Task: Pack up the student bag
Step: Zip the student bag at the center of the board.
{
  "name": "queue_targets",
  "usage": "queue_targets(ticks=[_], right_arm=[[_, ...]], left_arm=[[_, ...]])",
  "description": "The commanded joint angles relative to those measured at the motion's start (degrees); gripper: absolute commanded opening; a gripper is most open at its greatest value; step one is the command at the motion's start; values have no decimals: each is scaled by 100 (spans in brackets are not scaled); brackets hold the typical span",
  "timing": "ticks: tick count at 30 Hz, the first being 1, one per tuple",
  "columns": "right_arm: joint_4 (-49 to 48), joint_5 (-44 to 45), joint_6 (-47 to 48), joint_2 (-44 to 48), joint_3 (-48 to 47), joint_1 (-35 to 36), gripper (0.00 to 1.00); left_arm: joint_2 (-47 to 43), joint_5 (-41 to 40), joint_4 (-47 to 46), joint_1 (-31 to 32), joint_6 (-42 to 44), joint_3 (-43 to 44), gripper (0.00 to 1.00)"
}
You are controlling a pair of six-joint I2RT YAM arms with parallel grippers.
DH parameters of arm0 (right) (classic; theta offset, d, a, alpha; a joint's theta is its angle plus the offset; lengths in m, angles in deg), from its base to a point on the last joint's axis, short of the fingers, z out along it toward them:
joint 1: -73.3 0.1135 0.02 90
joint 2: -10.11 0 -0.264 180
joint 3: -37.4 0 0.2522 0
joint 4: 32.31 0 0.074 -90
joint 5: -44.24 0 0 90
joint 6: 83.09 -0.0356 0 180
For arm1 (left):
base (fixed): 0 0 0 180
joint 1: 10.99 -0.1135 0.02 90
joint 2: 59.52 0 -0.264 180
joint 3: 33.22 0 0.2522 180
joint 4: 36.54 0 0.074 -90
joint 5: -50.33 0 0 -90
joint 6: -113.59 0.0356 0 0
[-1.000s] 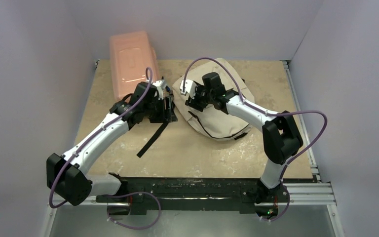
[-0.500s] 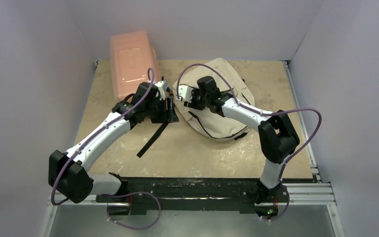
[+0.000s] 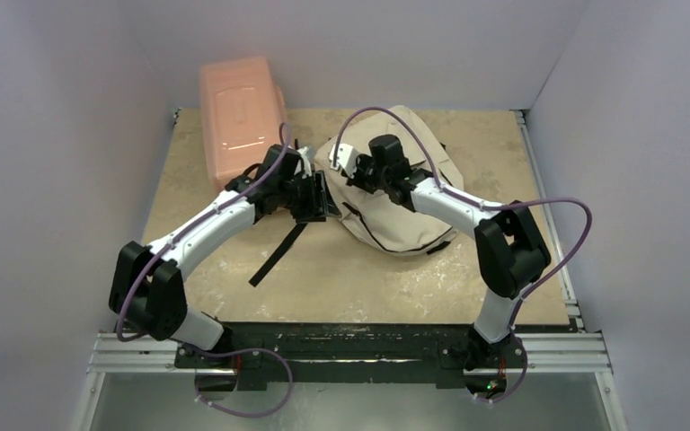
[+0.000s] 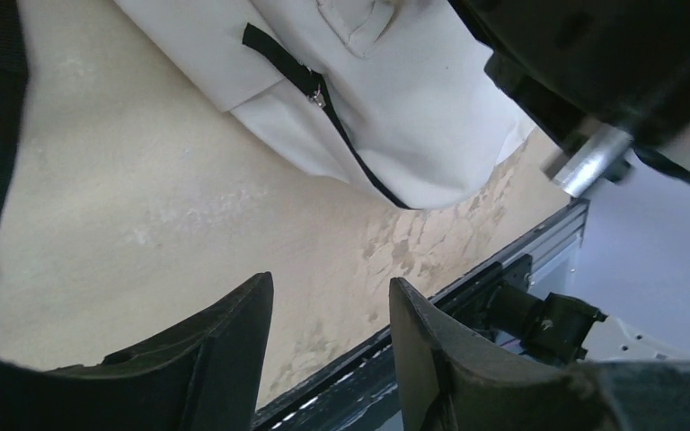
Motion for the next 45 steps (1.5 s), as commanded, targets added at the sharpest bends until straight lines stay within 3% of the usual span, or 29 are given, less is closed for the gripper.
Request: queue_targets(ticks=[1, 9, 12, 18, 21, 26, 29, 36, 38, 40, 45], right_arm=[[-341, -1249, -1431, 494, 272, -225, 0], [-1214, -1712, -3560, 1017, 704, -786, 0], [-1456, -1861, -3946, 1109, 839, -779, 0], [-1616, -2071, -4136, 1359, 1083, -781, 0], [-1341, -1547, -3830, 1377, 1121, -779, 3], [-759, -1154, -2869, 1314, 1058, -687, 27], [-980, -1130, -2255, 1401, 1307, -625, 38], [-1892, -1333, -1618, 2095, 2156, -537, 54], [-2192, -1403, -1392, 2185, 2407, -536, 55], [-2074, -1592, -811, 2095, 2474, -542, 51], [-2241, -1870, -368, 1725, 2442, -724, 45]], left_arm=[[586, 518, -685, -56, -656, 433, 49], [1995, 706, -1705, -47, -1528, 1001, 49], [2570, 762, -1467, -33, -1660, 1433, 52], [2766, 444, -1293, -29, -1651, 1599, 55], [2770, 396, -1369, -30, -1673, 1511, 52], [2762, 409, -1508, -30, -1655, 1267, 47], [2760, 403, -1583, -39, -1667, 1136, 44], [2724, 377, -1601, -65, -1623, 1072, 43], [2715, 377, -1584, -74, -1618, 1070, 43], [2707, 400, -1574, -82, -1621, 1048, 43], [2719, 460, -1556, -100, -1633, 1045, 43]])
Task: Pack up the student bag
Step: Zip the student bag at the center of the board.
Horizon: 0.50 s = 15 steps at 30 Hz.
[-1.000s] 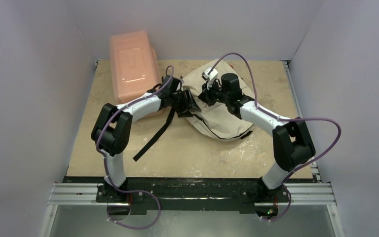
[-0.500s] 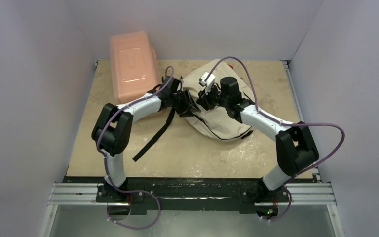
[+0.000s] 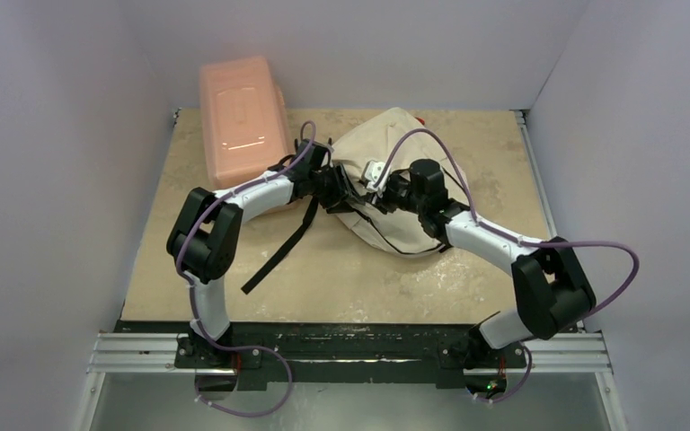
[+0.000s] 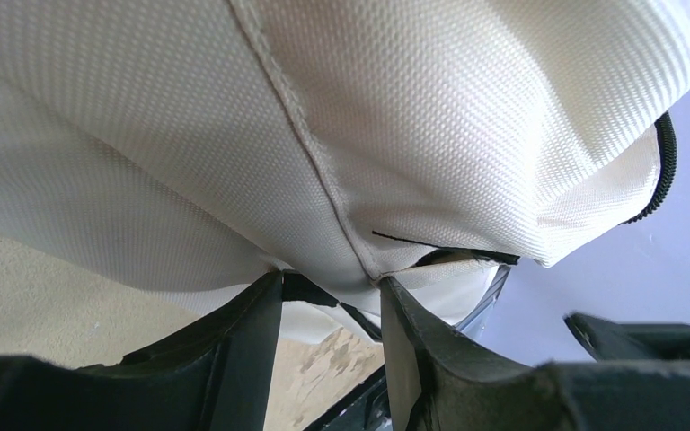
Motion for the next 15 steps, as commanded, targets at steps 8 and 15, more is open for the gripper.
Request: queue_targets(ticks=[8, 15], right_arm=[[-520, -350, 935, -716, -244, -223, 44], [-590, -46, 960, -758, -317, -218, 45]], left_arm=[[20, 17, -47, -115, -60, 8, 42], [56, 65, -109, -133, -64, -54, 42]])
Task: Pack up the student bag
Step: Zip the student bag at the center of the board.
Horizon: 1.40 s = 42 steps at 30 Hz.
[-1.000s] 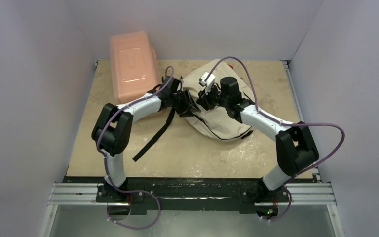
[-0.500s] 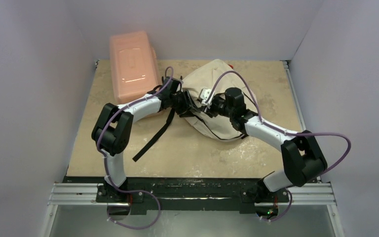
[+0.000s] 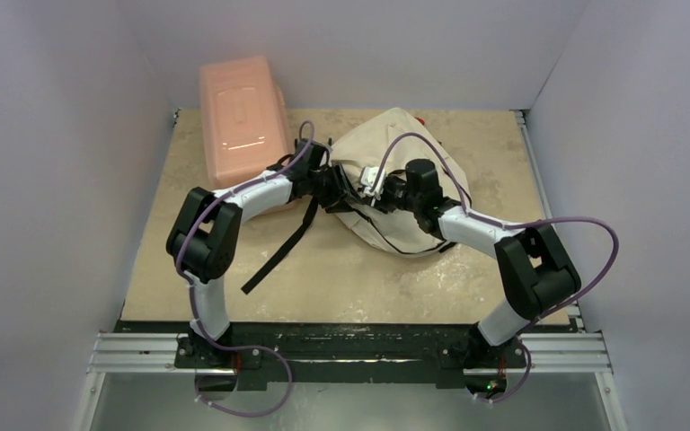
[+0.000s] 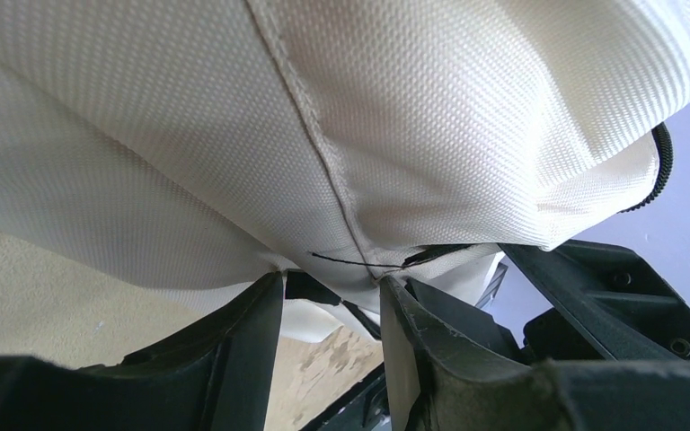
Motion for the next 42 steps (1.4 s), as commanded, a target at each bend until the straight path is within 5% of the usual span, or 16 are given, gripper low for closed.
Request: queue_targets(ticks=[1, 10, 16, 22, 27, 37, 42], right_arm=[[-258, 296, 231, 12, -257, -25, 45], [-587, 1247, 447, -227, -178, 256, 35], [-351, 2235, 766, -578, -398, 502, 4], [-566, 2359, 447, -443, -244, 503, 0], [-1214, 1940, -989, 265, 112, 495, 0], [-1883, 2287, -4107, 783, 237, 367, 0], [-2392, 2362, -6288, 768, 333, -482, 0]], left_arm=[[63, 6, -139, -87, -83, -59, 42], [122, -34, -144, -93, -150, -58, 39], [149, -56, -99, -92, -197, -67, 38], [147, -130, -61, -92, -209, -81, 39], [272, -84, 19, -92, -274, 140, 51], [616, -377, 533, -117, -336, 419, 52], [604, -541, 586, -127, -268, 344, 53]])
